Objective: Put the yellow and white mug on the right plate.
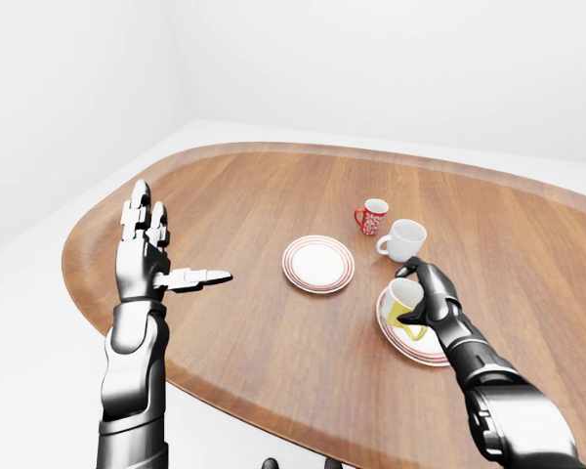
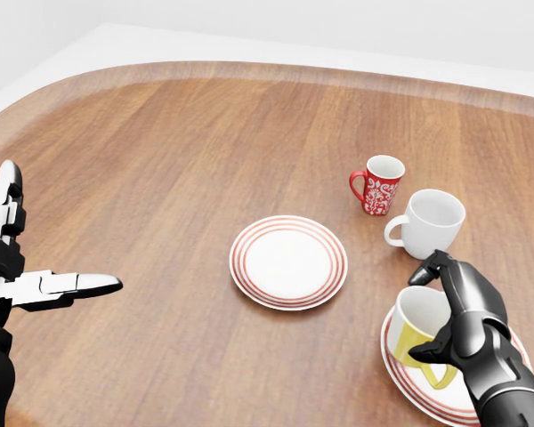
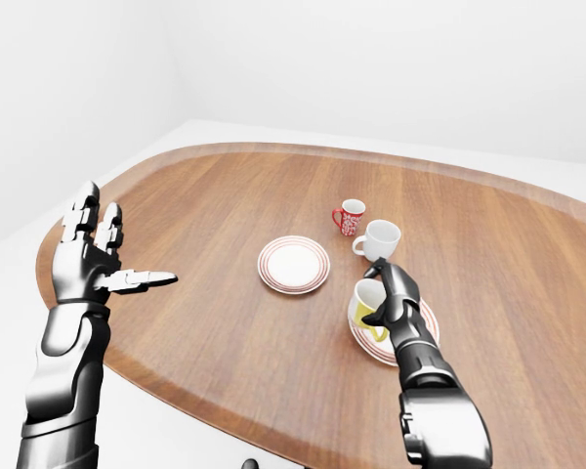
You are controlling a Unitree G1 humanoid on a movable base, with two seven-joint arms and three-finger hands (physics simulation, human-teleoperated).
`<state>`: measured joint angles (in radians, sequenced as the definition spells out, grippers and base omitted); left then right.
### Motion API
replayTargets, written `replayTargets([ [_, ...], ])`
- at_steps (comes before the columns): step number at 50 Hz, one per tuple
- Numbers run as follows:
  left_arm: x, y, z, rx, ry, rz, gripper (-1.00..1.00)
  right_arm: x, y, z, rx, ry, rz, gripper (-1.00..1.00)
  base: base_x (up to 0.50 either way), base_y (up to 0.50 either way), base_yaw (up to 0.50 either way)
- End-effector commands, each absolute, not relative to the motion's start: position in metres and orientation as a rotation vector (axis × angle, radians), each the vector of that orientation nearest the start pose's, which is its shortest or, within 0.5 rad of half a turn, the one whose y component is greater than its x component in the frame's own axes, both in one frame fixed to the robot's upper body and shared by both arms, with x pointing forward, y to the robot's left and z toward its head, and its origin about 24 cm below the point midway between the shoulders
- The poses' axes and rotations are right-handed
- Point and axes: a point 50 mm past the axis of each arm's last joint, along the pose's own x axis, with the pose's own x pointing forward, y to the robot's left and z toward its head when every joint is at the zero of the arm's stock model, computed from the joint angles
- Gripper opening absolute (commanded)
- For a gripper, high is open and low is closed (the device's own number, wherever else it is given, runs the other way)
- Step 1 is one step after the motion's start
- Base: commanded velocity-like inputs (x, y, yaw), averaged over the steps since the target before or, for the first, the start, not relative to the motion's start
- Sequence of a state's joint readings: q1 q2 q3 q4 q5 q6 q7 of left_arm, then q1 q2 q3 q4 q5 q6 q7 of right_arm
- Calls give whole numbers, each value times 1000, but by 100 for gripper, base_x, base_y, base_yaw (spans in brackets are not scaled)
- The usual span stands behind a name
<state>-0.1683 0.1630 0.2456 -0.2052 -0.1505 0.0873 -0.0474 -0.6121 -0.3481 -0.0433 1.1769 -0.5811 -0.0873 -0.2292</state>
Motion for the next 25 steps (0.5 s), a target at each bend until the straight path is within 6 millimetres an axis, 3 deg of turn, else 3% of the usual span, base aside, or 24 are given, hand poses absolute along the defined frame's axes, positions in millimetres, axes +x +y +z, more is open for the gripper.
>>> replayTargets([
  [1, 271, 218, 135, 16, -314, 120, 100, 324, -271, 1, -936, 432, -217, -100, 0, 0, 0],
  [25, 271, 217, 135, 18, -312, 118, 100, 314, -298, 3, -897, 480, -317, -100, 0, 0, 0],
])
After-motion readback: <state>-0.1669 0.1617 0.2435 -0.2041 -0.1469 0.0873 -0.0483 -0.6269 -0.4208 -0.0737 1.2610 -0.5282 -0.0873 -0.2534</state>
